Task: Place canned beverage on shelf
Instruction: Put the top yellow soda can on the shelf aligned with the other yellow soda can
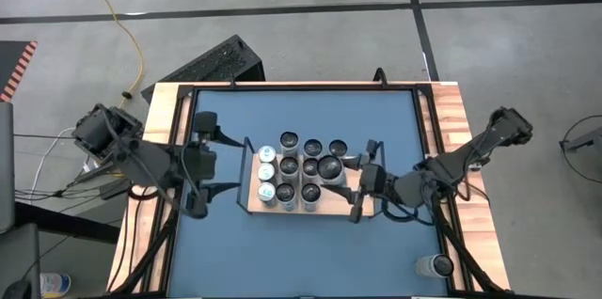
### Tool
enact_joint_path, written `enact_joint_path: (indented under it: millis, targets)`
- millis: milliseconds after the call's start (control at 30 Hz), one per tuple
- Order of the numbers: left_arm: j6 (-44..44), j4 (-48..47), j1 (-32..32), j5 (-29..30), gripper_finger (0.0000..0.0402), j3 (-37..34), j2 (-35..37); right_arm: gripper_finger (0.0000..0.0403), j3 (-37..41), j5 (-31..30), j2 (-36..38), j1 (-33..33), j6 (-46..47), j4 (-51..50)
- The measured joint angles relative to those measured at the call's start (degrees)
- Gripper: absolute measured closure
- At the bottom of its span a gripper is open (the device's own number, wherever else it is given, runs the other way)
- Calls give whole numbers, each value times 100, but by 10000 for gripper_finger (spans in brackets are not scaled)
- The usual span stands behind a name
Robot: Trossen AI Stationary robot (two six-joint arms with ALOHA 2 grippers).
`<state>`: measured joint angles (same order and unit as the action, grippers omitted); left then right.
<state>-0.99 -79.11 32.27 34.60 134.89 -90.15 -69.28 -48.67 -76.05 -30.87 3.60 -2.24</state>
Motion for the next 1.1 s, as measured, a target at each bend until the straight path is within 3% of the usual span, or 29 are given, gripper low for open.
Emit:
enact_joint_path:
  millis: [133,233,400,600,867,1100]
  targets:
    - [89,4,113,71,54,-2,0,189,1351,-240,415,9,-71,1676]
    - [214,4,149,75,54,-2,0,188,2131,-589,700,-25,-65,2355]
    - [325,7,158,79,54,-4,0,187,3020,-613,876,-24,-66,3510]
    - [252,11,114,128,54,-6,-96,187,3475,-548,787,-60,247,3841]
    - [328,-5,116,63,54,-11,-175,186,3506,-563,551,-78,484,3968]
    - [450,-23,119,49,54,-11,-179,186,3206,-624,551,-1049,213,4398]
